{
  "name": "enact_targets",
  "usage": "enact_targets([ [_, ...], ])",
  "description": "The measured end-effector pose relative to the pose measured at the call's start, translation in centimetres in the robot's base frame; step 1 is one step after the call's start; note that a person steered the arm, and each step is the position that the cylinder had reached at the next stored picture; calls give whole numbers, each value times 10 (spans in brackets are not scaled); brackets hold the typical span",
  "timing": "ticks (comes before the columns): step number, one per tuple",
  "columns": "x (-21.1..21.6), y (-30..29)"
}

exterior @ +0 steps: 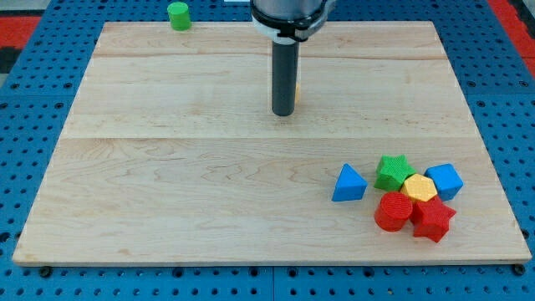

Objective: Move the yellow heart into the group of blocks

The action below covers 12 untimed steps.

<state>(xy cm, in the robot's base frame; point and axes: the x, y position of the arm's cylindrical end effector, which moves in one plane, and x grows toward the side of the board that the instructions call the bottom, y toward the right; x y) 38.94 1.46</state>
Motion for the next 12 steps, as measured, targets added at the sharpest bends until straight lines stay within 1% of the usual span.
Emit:
enact_targets([
  [2, -30, -43],
  [3, -55, -34],
  [4, -66, 3],
  [5, -48, 38],
  [6, -11, 48],
  [7, -4, 21],
  [9, -5, -60],
  [10, 2, -81],
  [12, 35, -91],
])
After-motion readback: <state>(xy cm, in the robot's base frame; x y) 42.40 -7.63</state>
